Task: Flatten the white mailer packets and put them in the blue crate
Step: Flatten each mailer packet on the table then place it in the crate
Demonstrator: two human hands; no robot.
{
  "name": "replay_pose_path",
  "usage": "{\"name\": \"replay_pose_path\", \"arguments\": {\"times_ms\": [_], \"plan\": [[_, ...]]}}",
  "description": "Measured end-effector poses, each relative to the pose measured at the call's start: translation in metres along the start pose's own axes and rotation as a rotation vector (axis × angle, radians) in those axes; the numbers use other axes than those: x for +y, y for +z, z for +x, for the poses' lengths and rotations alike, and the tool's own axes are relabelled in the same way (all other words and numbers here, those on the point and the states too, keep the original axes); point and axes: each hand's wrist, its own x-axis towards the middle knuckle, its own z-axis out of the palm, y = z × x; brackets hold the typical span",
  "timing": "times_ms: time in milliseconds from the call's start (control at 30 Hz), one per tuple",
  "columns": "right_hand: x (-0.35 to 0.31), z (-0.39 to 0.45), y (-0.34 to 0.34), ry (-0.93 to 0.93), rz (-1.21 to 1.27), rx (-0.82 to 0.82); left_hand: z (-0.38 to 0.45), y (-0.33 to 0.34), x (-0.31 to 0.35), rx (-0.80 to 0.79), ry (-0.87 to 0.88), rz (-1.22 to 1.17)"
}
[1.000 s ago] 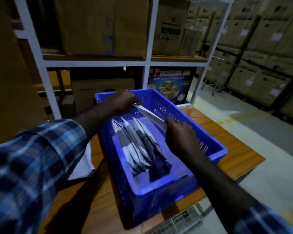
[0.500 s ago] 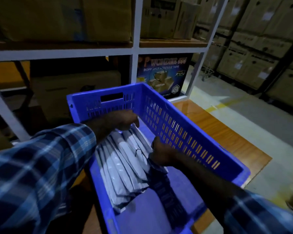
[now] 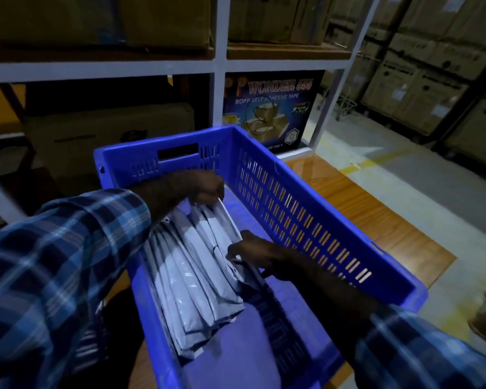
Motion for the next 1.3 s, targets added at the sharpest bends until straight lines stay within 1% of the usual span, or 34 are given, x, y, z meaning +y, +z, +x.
{"name": "replay_pose_path", "arguments": {"times_ms": [67,133,267,467,667,800,867,900,933,1000,1067,1167,1233,1300], "plan": [[0.003,0.002,0.0,-0.002,-0.024,0.019,0.004,0.001,0.006,-0.053,-0.104,0.0],[0.003,0.002,-0.001,0.007,-0.052,0.028,0.007,0.004,0.008,-0.059,-0.174,0.008],[0.002,0.002,-0.003,0.019,-0.058,0.047,0.007,0.005,0.012,-0.051,-0.21,0.014],[-0.001,-0.004,-0.008,-0.012,-0.016,0.067,-0.002,-0.001,0.017,-0.055,-0.277,-0.052],[-0.002,-0.013,-0.011,-0.037,0.011,0.115,-0.023,-0.009,0.025,0.031,-0.31,-0.08],[-0.015,-0.025,-0.017,-0.115,0.011,0.206,-0.049,-0.018,0.04,0.103,-0.335,-0.074],[-0.026,-0.036,-0.021,-0.214,-0.042,0.309,-0.069,-0.023,0.05,0.188,-0.352,-0.077],[-0.032,-0.045,-0.023,-0.274,-0.069,0.379,-0.081,-0.025,0.058,0.264,-0.363,-0.078],[-0.039,-0.056,-0.024,-0.333,-0.093,0.455,-0.093,-0.026,0.065,0.361,-0.381,-0.086],[-0.053,-0.08,-0.023,-0.449,-0.12,0.597,-0.121,-0.027,0.087,0.603,-0.41,-0.133],[-0.066,-0.105,-0.017,-0.55,-0.089,0.707,-0.153,-0.025,0.11,0.847,-0.42,-0.203],[-0.084,-0.133,0.001,-0.685,-0.046,0.797,-0.207,-0.013,0.143,1.158,-0.457,-0.253],[-0.096,-0.153,0.024,-0.771,-0.053,0.805,-0.248,0.005,0.165,1.275,-0.518,-0.208],[-0.103,-0.175,0.053,-0.865,-0.029,0.773,-0.287,0.034,0.187,1.333,-0.574,-0.156]]}}
